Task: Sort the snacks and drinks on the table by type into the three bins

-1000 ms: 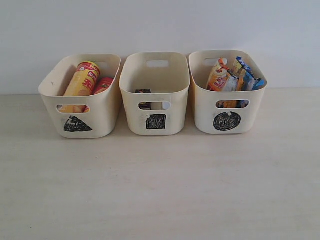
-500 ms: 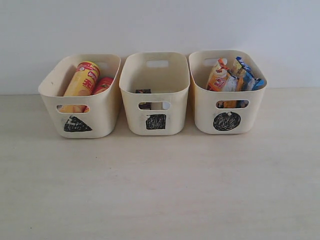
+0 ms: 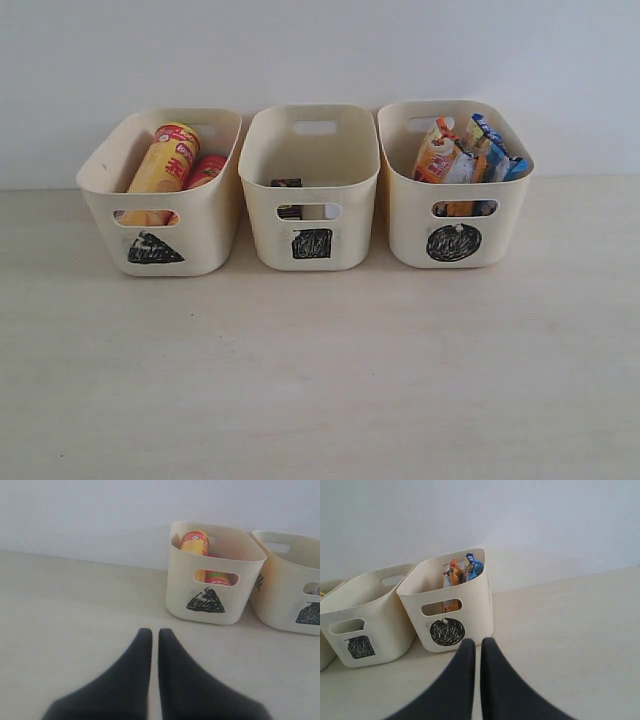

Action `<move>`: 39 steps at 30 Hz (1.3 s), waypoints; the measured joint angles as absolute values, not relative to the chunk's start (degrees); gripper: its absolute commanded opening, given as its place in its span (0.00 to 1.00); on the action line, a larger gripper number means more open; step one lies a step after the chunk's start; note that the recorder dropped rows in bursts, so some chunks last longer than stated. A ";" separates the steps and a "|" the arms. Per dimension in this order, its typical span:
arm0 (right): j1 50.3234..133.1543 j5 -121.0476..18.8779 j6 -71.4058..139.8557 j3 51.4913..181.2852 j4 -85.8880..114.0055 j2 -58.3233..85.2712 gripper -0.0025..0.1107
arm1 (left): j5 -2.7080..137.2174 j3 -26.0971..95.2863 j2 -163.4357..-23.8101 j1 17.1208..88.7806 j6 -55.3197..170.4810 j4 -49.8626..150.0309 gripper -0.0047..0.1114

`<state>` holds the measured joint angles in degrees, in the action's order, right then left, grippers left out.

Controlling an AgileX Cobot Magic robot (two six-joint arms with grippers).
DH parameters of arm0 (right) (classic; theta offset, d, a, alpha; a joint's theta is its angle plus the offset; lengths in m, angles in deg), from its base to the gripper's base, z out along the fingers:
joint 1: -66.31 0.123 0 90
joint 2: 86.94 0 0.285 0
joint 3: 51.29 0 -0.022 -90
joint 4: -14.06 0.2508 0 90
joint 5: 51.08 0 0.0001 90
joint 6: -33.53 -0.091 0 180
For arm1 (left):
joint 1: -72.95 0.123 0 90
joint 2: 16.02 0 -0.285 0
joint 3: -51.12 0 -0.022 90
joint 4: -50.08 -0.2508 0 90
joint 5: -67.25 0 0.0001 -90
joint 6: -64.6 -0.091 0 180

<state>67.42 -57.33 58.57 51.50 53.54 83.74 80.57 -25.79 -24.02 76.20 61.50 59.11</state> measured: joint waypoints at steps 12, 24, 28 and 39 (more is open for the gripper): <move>67.42 -57.33 58.57 51.50 53.54 83.74 0.02 | 80.57 -25.79 -24.02 76.20 61.50 59.11 0.07; 67.42 -57.33 58.57 51.50 53.54 83.74 0.02 | 80.57 -25.84 -24.02 76.20 61.50 59.11 0.07; 67.42 -56.68 58.85 51.50 53.54 83.74 0.02 | 80.57 -25.84 -24.02 76.20 61.50 59.11 0.07; 67.42 -55.14 57.38 51.50 46.05 83.74 0.02 | 80.57 -25.84 -24.02 76.20 61.50 59.11 0.07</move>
<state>67.42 -55.14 57.38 51.50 46.05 83.74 80.57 -25.84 -24.02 76.20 61.50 59.11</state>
